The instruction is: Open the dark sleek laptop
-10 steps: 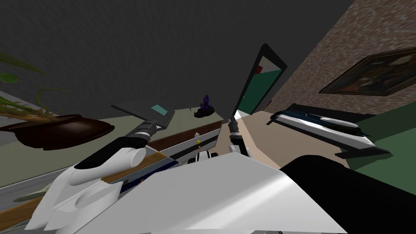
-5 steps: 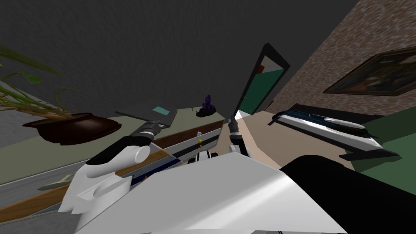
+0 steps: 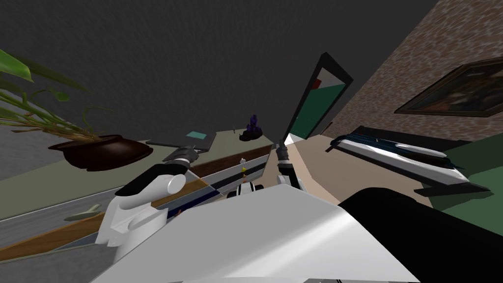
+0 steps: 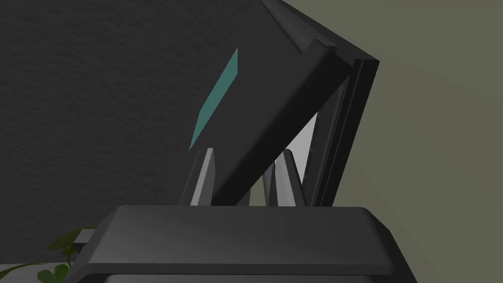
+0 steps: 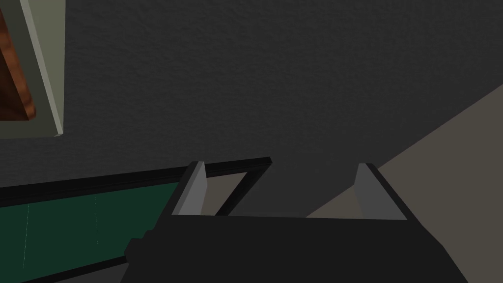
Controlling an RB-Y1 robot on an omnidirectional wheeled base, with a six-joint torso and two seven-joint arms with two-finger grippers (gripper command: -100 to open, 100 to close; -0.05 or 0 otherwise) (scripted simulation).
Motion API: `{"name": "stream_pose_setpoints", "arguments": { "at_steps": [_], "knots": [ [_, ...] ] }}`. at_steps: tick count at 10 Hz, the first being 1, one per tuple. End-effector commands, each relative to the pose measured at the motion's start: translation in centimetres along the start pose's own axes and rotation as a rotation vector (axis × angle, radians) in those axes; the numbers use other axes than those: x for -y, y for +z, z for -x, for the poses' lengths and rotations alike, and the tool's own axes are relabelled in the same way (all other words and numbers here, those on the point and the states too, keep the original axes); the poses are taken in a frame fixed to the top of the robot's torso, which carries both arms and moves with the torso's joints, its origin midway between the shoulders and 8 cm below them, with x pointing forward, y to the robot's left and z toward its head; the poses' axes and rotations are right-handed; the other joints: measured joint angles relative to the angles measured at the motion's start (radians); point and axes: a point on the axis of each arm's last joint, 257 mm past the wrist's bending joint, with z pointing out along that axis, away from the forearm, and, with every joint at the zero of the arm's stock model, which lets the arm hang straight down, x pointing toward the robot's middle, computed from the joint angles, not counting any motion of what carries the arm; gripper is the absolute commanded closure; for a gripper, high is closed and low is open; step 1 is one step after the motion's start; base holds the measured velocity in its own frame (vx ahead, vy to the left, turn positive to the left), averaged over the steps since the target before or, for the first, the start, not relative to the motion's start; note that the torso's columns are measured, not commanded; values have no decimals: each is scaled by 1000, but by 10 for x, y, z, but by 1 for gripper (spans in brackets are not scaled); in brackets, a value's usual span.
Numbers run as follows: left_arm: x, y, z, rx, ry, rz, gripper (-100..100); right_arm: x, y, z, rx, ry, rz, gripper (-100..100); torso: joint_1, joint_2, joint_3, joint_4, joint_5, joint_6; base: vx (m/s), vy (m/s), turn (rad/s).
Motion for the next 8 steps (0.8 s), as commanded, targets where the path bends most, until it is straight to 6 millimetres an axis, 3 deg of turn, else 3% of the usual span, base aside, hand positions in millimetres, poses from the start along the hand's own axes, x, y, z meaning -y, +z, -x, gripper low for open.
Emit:
{"name": "stream_pose_setpoints", "arguments": {
  "at_steps": [1, 4, 5, 7, 8],
  "knots": [
    [9, 18, -35, -99, -53, -35, -100, 0, 0, 0, 0, 0, 0, 0, 1, 0, 0, -1, 1, 0, -93, -25, 113],
    [-10, 38, -37, -105, -63, 9, -100, 0, 0, 0, 0, 0, 0, 0, 0, -2, -2, -2, 2, 3, -47, -35, 12],
    [11, 46, -66, -188, -63, -44, -100, 0, 0, 0, 0, 0, 0, 0, 4, -6, -4, -4, 4, 2, -58, -46, 113],
    [13, 60, -78, -212, -68, -38, -100, 0, 0, 0, 0, 0, 0, 0, -1, -3, -2, -3, 1, 4, -60, -41, 8],
    [1, 64, -73, -202, -71, -13, -100, 0, 0, 0, 0, 0, 0, 0, 0, -4, -2, -2, 1, 2, -13, -11, -6]
  ]
}}
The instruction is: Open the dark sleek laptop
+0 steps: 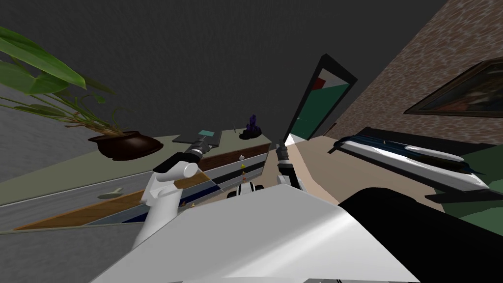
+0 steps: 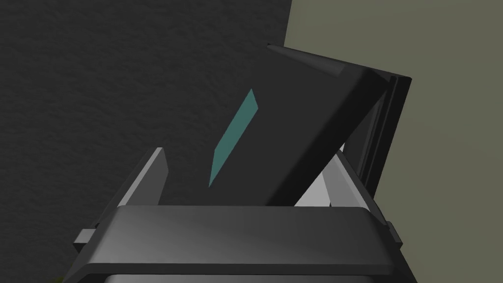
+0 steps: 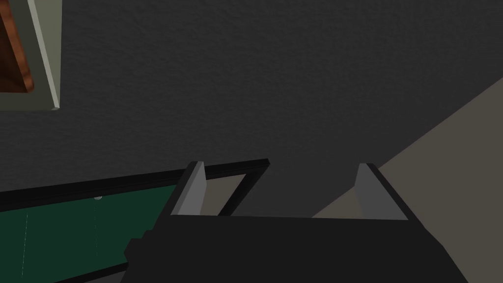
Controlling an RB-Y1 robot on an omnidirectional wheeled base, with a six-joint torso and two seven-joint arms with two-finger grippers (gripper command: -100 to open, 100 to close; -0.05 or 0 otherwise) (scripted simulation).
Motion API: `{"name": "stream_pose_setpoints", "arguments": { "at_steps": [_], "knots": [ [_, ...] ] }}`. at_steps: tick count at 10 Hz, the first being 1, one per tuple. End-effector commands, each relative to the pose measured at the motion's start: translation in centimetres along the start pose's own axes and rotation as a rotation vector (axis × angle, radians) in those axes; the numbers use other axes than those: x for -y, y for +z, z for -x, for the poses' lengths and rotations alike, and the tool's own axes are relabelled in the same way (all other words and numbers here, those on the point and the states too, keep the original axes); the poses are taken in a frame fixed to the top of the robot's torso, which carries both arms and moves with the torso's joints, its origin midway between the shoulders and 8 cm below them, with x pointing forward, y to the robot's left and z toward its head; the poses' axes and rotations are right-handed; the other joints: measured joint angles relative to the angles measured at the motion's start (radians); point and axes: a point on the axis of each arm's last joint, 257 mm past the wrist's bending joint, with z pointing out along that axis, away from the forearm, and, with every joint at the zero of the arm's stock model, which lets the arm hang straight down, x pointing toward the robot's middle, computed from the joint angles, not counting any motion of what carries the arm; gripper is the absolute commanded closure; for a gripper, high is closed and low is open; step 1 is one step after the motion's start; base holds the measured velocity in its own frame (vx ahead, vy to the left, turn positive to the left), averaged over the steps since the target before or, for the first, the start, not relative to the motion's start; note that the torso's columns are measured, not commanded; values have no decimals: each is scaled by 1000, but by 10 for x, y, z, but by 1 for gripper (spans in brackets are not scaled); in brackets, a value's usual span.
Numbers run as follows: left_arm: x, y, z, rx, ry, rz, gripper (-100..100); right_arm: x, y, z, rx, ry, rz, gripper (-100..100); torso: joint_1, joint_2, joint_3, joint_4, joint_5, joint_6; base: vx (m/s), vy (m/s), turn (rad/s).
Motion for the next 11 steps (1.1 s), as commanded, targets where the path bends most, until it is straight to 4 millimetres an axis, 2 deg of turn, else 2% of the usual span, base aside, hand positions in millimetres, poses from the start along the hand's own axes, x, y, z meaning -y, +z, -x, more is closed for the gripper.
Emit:
{"name": "stream_pose_setpoints", "arguments": {
  "at_steps": [1, 2, 3, 4, 7, 8, 10, 11],
  "knots": [
    [-23, 12, 10, 12, -16, 49, -100, 0, 0, 0, 0, 0, 0, 0, 3, -2, -1, -2, 2, -1, 0, 0, 0],
    [-27, 12, 12, 15, -18, 55, -100, 0, 0, 0, 0, 0, 0, 0, 5, -4, -2, -4, 3, -2, 0, 0, 0],
    [-10, 29, -15, -64, -19, 18, -100, 0, 0, 0, 0, 0, 0, 0, 7, -7, -4, -6, 4, -2, -81, -33, 90],
    [-10, 36, -19, -75, -12, 22, -100, 0, 0, 0, 0, 0, 0, 0, 4, -2, -2, -2, 2, -1, -95, -38, 54],
    [-34, 46, -6, -49, -25, 72, -100, 0, 0, 0, 0, 0, 0, 0, 2, -2, -1, -3, 2, -1, -8, -17, -4],
    [-14, 57, -27, -115, -21, 32, -100, 0, 0, 0, 0, 0, 0, 0, 5, -4, -2, -7, 4, -2, -66, -42, 87],
    [-18, 72, -29, -118, -17, 50, -100, 0, 0, 0, 0, 0, 0, 0, 0, 1, 1, -2, 1, 1, -72, -35, 44],
    [-31, 75, -21, -102, -23, 77, -100, 0, 0, 0, 0, 0, 0, 0, -1, 0, 0, -2, 1, 2, -16, -4, -15]
  ]
}}
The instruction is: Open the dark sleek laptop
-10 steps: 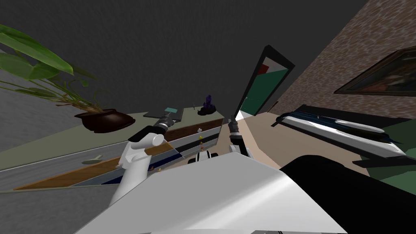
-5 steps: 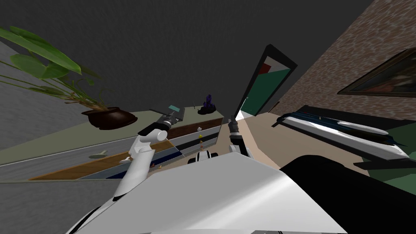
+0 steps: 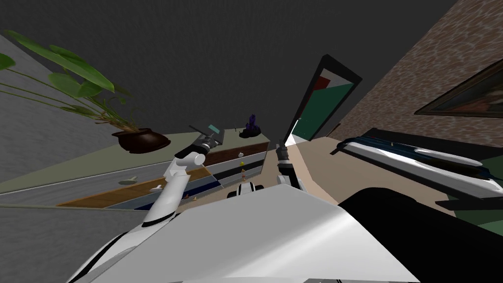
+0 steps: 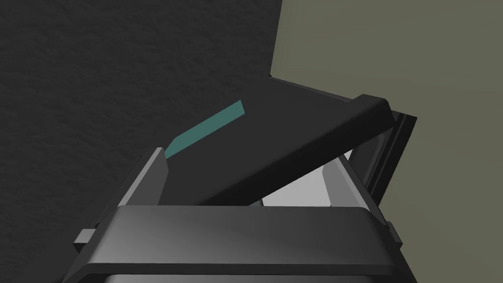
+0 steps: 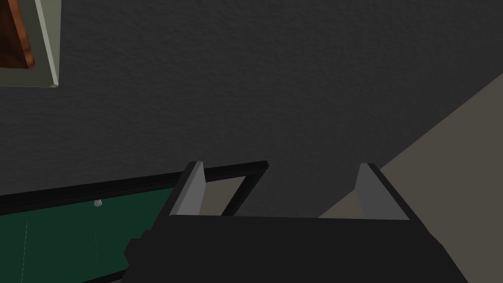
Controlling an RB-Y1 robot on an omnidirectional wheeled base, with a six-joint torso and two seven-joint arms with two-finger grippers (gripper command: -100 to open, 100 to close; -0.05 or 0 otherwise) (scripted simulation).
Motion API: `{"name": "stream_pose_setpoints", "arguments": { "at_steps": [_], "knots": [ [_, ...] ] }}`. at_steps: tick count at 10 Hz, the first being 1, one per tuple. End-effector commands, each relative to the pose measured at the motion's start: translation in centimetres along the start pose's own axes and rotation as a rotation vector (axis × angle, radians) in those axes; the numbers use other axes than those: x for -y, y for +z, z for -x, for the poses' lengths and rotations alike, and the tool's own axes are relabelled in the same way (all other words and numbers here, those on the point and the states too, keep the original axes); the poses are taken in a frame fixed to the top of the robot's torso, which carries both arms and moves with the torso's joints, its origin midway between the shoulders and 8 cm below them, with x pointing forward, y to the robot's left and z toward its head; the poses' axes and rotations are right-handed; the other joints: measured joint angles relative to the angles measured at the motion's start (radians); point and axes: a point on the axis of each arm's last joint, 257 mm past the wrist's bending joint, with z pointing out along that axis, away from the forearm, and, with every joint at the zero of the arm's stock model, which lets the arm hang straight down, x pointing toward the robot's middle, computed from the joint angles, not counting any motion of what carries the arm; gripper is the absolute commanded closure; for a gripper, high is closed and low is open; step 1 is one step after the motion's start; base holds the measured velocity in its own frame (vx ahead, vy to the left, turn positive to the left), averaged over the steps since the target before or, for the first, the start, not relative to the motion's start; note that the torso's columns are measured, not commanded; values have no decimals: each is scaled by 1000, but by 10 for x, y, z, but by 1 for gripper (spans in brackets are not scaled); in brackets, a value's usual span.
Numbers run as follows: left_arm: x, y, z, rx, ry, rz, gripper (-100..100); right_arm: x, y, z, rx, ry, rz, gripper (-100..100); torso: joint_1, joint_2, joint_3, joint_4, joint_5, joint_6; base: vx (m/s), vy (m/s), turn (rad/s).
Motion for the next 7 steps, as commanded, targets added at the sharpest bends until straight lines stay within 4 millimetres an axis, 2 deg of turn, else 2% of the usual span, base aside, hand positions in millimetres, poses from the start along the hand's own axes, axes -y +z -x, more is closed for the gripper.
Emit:
{"name": "stream_pose_setpoints", "arguments": {
  "at_steps": [1, 2, 4, 6, 7],
  "knots": [
    [-23, 7, 11, 20, -14, 49, -100, 0, 0, 0, 0, 0, 0, 0, 2, -3, -2, -3, 2, 0, 6, 0, -12],
    [0, 19, -5, -34, 0, 4, -100, 0, 0, 0, 0, 0, 0, 0, 5, -6, -3, -6, 4, -2, -74, -45, 106],
    [0, 31, -5, -36, 2, 20, -100, 0, 0, 0, 0, 0, 0, 0, 1, 2, 1, 1, 0, -1, -71, -40, 19],
    [-23, 35, 12, -4, -9, 64, -100, 0, 0, 0, 0, 0, 0, 0, 3, -1, -1, 0, 0, -3, 3, -6, -17],
    [3, 45, -3, -52, 3, 16, -100, 0, 0, 0, 0, 0, 0, 0, 6, -4, -3, -4, 3, -4, -70, -48, 96]
  ]
}}
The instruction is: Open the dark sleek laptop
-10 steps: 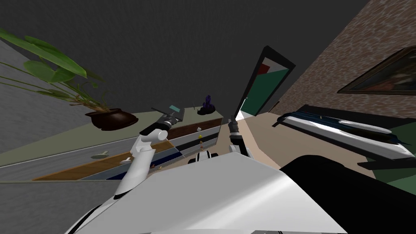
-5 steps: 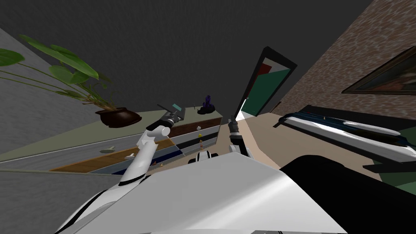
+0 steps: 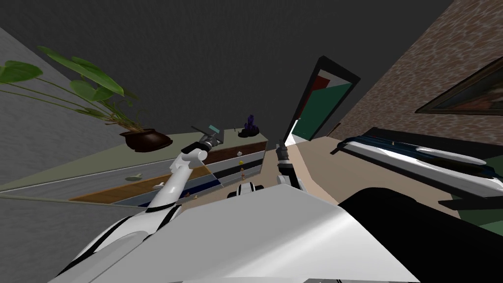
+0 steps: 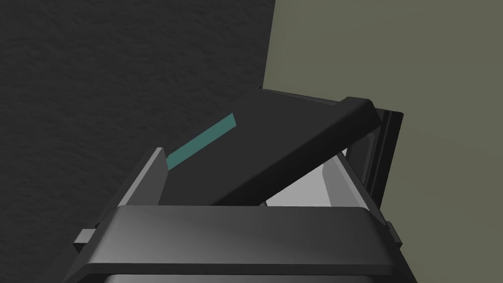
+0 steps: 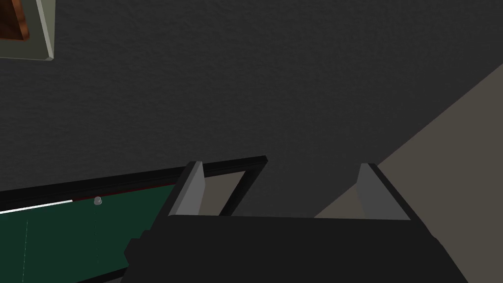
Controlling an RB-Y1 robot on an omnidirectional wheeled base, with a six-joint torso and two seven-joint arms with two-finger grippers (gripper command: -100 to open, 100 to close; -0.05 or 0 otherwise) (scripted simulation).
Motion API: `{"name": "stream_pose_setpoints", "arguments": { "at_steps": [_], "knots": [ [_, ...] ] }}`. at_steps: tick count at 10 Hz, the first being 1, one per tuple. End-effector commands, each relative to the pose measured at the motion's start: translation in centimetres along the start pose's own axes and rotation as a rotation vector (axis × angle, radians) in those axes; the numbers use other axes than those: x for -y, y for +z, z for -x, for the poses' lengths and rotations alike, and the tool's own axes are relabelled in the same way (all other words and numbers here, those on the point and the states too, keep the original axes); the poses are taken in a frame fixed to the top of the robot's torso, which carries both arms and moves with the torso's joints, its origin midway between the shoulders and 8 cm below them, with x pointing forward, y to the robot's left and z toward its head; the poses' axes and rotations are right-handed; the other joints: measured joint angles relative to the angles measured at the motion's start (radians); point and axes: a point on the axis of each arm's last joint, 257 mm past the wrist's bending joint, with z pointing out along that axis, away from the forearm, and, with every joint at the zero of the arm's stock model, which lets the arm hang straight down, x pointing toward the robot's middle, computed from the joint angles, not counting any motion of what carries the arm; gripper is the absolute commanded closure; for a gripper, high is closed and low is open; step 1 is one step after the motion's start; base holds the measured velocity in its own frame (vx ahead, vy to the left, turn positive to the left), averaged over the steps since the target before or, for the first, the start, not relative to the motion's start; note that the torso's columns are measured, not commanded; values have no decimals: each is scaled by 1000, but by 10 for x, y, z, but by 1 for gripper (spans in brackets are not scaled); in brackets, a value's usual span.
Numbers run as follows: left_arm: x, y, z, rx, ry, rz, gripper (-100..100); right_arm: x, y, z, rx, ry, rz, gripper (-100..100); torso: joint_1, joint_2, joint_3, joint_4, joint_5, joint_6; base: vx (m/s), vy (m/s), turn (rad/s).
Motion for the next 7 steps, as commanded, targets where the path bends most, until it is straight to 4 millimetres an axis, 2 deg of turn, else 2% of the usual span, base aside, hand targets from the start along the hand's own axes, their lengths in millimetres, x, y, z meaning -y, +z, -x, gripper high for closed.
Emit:
{"name": "stream_pose_setpoints", "arguments": {
  "at_steps": [1, 2, 4, 5, 6, 7],
  "knots": [
    [14, 17, -8, -37, 17, -9, -100, 0, 0, 0, 0, 0, 0, 0, -1, 3, 1, 2, -1, 0, -95, -55, 72],
    [13, 23, -2, -25, 14, -2, -100, 0, 0, 0, 0, 0, 0, 0, -3, 6, 4, 5, -2, 1, -49, -22, 1],
    [-8, 26, 16, 10, 3, 39, -100, 0, 0, 0, 0, 0, 0, 0, -1, 3, 2, 4, -2, 1, -1, 0, -26],
    [-8, 26, 16, 10, 3, 39, -100, 0, 0, 0, 0, 0, 0, 0, 1, 1, 0, 1, 0, -2, 0, 0, 0],
    [16, 35, 8, -22, 15, 0, -100, 0, 0, 0, 0, 0, 0, 0, 3, 0, 0, 1, 0, -2, -79, -49, 79],
    [21, 39, 11, -19, 26, 2, -100, 0, 0, 0, 0, 0, 0, 0, 1, 4, 2, 4, 1, -2, -94, -57, 68]
  ]
}}
